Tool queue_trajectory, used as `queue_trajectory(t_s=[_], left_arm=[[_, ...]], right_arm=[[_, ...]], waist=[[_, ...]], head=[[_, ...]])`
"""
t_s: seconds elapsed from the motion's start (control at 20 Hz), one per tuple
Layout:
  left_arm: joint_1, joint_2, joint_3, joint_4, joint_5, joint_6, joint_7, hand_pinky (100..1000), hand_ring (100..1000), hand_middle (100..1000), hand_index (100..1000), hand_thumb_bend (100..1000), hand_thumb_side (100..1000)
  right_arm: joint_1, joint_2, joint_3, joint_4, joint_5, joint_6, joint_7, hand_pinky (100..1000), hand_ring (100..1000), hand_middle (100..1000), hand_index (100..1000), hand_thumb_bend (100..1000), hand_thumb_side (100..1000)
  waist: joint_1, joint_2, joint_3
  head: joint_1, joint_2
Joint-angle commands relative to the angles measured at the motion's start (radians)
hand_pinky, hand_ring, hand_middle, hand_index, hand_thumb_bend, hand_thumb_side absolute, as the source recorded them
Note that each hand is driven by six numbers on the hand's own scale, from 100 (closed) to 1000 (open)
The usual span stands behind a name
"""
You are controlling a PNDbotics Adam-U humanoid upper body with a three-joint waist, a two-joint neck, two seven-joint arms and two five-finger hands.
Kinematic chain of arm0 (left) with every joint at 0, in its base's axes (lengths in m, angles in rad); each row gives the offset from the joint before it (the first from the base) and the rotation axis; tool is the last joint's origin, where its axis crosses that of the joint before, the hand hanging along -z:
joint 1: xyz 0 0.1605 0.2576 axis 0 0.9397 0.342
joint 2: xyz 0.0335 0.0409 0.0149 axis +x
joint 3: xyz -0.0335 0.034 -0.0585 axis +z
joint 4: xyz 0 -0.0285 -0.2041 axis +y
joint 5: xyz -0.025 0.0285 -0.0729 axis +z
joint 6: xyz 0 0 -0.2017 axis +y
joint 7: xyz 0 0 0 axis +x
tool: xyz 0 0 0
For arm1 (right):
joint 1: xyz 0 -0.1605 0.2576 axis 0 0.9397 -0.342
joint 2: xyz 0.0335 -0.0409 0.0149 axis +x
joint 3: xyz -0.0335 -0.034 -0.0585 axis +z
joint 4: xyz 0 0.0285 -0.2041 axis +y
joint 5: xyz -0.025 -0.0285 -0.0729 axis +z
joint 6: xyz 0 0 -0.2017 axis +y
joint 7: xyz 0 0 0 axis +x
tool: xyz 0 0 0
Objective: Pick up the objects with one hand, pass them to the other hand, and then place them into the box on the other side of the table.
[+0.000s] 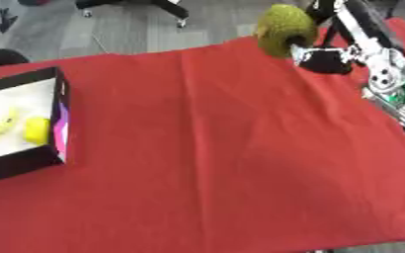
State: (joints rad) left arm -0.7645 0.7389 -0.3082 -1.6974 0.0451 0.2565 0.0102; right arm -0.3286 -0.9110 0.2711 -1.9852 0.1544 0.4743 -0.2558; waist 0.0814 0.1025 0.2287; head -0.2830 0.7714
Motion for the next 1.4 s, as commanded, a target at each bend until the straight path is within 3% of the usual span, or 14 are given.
queue_trajectory(t_s=[0.05,0.45,0.8,0.85,0.9,1.0,1.4], left_arm=[[-0.045,0.037,-0.025,-0.013,-0.036,0.004,-0.072,844,714,677,772,100,574],[-0.165,-0.013,-0.147,-0.007,-0.157,0.007,-0.275,837,741,709,797,100,522],[-0.231,-0.081,-0.247,0.01,-0.215,0.038,-0.394,846,756,737,833,100,557],[-0.239,-0.093,-0.262,0.017,-0.223,0.04,-0.411,844,754,739,841,100,502],[-0.248,-0.105,-0.276,0.024,-0.232,0.042,-0.428,843,753,742,844,100,568],[-0.262,-0.13,-0.302,0.04,-0.251,0.044,-0.459,848,759,748,850,100,591],[-0.276,-0.203,-0.333,0.1,-0.326,0.038,-0.525,848,774,766,861,100,585]], right_arm=[[-0.025,0.004,0.01,-0.015,0.009,0.006,-0.002,370,615,531,526,100,100],[-0.06,0.063,0.069,-0.015,0.028,0.028,-0.046,372,616,534,527,100,100],[-0.079,0.095,0.104,-0.015,0.042,0.037,-0.127,384,617,536,527,100,100],[-0.082,0.099,0.109,-0.015,0.044,0.037,-0.133,385,617,536,528,100,100],[-0.086,0.102,0.115,-0.015,0.046,0.037,-0.136,386,617,536,528,100,100],[-0.092,0.11,0.125,-0.015,0.048,0.036,-0.14,395,619,537,529,100,100],[-0.102,0.134,0.148,-0.015,0.061,0.002,-0.146,405,618,538,529,100,100]], waist=[[-0.011,-0.032,-0.001],[-0.003,-0.043,0.008],[0.004,-0.049,0.017],[0.004,-0.049,0.018],[0.004,-0.05,0.018],[0.004,-0.05,0.019],[0.013,-0.046,0.025]], head=[[0.012,-0.001],[0.016,-0.001],[0.011,-0.001],[0.011,-0.001],[0.011,-0.001],[0.012,-0.001],[0.018,-0.001]])
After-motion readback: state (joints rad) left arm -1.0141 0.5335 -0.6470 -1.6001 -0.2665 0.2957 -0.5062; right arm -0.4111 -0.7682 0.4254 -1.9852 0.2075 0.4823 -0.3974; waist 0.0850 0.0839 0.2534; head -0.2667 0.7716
